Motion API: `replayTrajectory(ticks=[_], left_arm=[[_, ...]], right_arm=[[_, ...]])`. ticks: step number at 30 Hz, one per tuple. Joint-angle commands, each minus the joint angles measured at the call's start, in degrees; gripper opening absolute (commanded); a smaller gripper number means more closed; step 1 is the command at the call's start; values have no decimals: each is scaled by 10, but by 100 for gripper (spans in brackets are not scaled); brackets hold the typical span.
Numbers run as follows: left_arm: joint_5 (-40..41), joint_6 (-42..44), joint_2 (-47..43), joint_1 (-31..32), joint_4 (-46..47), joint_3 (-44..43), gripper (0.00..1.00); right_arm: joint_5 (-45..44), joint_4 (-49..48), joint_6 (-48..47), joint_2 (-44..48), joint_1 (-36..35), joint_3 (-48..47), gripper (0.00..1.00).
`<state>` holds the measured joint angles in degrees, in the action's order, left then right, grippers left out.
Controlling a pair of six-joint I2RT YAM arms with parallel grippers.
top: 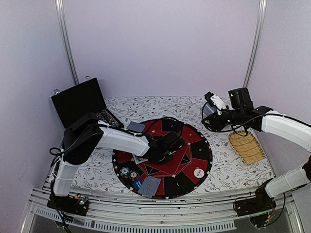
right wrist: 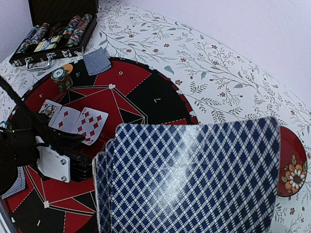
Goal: Distribute texas hold em gaming equipment
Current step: Flop the community card area.
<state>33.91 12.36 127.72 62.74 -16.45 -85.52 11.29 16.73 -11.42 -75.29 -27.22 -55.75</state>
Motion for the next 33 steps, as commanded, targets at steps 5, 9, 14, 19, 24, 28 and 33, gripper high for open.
replayTrajectory(ticks=[5, 9, 14, 19, 24, 28, 33], left_arm=[[-22, 1, -10, 19, 12, 14, 0], [-24, -2, -11, 19, 3, 14, 0], [-41, -2, -21, 19, -10, 17, 21], [-70, -3, -55, 21, -10, 24, 43], [-130, -16, -121, 24, -9, 16, 52], [-229, -50, -214, 14, 21, 37, 59], [-439, -171, -303, -63, 87, 78, 65]], right_arm=[[9, -1, 0, 17, 3, 3, 50], [9, -2, 0, 19, 3, 3, 50], [10, 0, 0, 17, 3, 3, 50], [12, 0, -1, 18, 3, 3, 50], [18, 1, -3, 16, 3, 2, 51], [37, 3, -8, 17, 3, 2, 51], [78, -10, -12, 27, -6, 5, 50]])
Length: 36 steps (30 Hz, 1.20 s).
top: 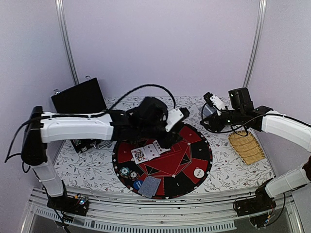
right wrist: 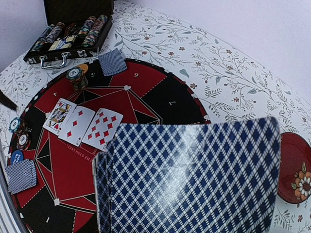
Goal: Distribute texas hold em gaming equipment
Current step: Flop the community card area, then pick up the poker card from the face-down deck piles.
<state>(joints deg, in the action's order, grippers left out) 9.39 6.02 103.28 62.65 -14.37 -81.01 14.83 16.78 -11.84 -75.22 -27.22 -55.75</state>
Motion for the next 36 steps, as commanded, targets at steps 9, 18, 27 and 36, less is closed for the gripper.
replayTrajectory(ticks=[9, 18, 27, 36], left_arm=[[-412, -289, -118, -160, 240, 134, 83], [-428, -288, -108, -160, 230, 138, 79], [-361, -248, -77, -157, 161, 111, 51], [-338, -240, -96, -155, 153, 118, 9]], right_arm=[[32, -73, -43, 14, -149, 14, 51], [6, -76, -55, -71, -213, -46, 52], [4, -78, -60, -96, -231, -67, 52], [-3, -80, -61, -86, -232, -54, 52]])
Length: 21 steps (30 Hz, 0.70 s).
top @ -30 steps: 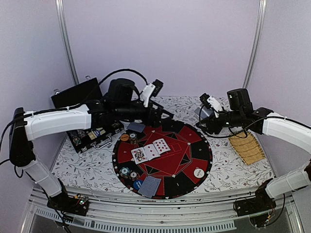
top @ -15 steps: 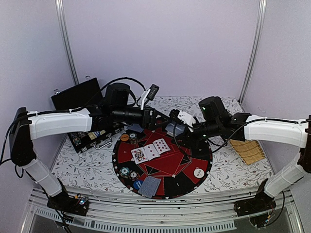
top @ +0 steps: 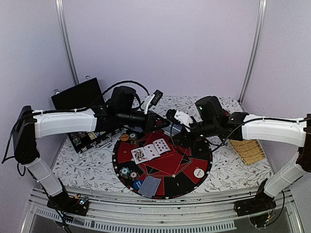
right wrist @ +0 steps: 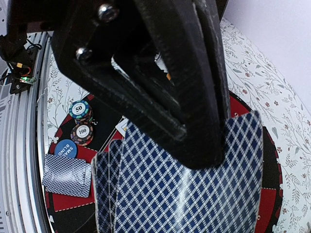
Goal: Distribute texas hold em gaming equipment
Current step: Pick up the poker card from the face-down deck piles.
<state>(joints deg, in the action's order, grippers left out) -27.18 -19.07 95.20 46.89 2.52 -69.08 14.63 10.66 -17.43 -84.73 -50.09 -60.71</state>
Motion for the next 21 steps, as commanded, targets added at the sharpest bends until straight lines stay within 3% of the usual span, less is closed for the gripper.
replayTrajectory(ticks=[1, 3, 8, 13, 17, 21], left_arm=[[25, 11, -17, 3, -16, 0, 4], [21, 12, -20, 2, -16, 1, 0], [28, 26, -33, 3, -24, 2, 2], [39, 40, -33, 3, -39, -3, 9], [49, 47, -30, 3, -49, -5, 22], [54, 50, -31, 3, -52, -7, 22]], right_arm=[[-4, -19, -6, 9, -3, -4, 52], [-10, -16, -5, 9, -3, -4, 52], [-23, -11, -9, 10, -2, -1, 52], [-23, -11, -10, 12, -1, 0, 52], [-19, -10, -12, 13, -1, -3, 52], [-19, -9, -12, 13, -1, -3, 52]])
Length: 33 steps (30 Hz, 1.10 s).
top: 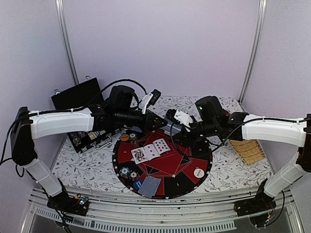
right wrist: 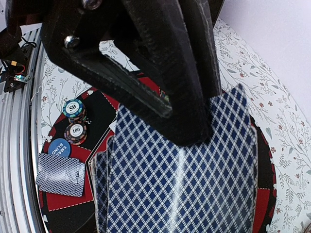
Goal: Distribute texas hold em gaming equipment
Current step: Pick up the poker card from the face-down deck piles, then distribute the poker card in the community card area.
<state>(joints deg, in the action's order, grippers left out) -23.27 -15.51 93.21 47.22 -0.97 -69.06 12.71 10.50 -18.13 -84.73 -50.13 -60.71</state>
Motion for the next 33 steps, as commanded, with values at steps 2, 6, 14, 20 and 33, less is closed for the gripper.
replayTrajectory(ticks=[2, 6, 14, 20, 33], left_arm=[[14, 15, -15, 0, -15, -8, 18], [16, 20, -27, -1, -15, -7, 7], [19, 31, -47, 0, -16, 3, 0], [-9, 20, -70, -12, 7, 18, 0], [-68, -10, -101, -123, -5, 26, 0]], right_arm=[[1, -7, -6, 13, -1, -4, 52], [-3, -6, -6, 12, -1, -3, 52], [-6, -2, -5, 12, 8, 0, 52], [-4, -8, -3, 22, 26, 13, 51], [-13, -6, 18, 62, 104, 45, 51]])
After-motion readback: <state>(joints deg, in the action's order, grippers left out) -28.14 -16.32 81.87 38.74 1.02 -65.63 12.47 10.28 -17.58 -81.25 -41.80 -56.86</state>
